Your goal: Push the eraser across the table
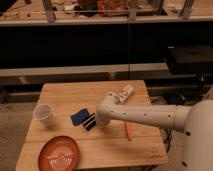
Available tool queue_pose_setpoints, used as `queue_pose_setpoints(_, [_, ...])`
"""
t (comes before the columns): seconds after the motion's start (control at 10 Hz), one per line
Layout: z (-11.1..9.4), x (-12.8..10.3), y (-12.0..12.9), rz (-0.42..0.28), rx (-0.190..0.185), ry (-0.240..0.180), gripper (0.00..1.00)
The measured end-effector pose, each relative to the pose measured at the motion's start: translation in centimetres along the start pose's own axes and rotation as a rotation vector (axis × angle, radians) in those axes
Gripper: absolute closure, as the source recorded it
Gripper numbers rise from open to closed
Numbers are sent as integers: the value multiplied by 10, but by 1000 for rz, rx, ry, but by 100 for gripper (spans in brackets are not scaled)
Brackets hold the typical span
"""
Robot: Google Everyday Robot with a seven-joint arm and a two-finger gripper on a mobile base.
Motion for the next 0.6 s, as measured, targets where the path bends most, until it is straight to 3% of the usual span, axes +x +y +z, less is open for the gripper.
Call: queue_pose_setpoints(0.6, [2, 1, -8, -15, 9, -1, 100])
